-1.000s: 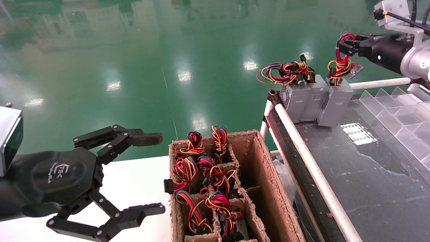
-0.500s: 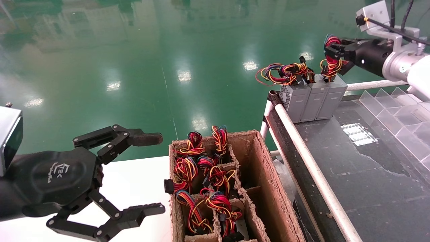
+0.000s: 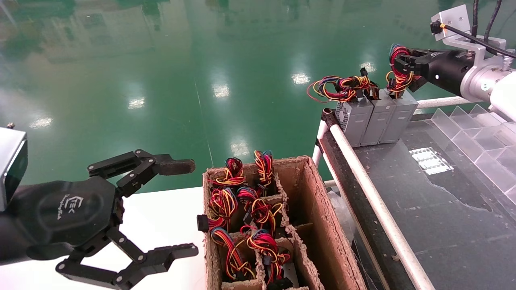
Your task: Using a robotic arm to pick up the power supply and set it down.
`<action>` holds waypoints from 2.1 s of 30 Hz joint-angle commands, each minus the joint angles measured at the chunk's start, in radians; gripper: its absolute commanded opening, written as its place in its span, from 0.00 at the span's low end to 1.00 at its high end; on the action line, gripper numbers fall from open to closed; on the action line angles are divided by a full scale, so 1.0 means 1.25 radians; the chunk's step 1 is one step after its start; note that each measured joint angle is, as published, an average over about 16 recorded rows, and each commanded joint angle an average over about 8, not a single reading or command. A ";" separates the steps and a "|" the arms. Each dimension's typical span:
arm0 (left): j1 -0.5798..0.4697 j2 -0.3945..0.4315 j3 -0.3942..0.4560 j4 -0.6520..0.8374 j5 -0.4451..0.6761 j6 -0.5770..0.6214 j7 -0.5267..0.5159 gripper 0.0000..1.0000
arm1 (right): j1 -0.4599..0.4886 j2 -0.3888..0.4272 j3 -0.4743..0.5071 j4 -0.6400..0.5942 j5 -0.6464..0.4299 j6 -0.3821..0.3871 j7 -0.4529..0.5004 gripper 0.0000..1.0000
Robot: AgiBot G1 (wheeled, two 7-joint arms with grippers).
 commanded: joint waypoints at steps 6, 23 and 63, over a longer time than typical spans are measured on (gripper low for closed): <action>0.000 0.000 0.000 0.000 0.000 0.000 0.000 1.00 | 0.002 0.007 -0.001 -0.004 -0.002 0.000 0.004 1.00; 0.000 0.000 0.000 0.000 0.000 0.000 0.000 1.00 | 0.027 0.048 0.002 -0.005 0.003 -0.035 0.051 1.00; 0.000 0.000 0.000 0.000 0.000 0.000 0.000 1.00 | -0.240 0.271 0.089 0.476 0.264 -0.444 0.184 1.00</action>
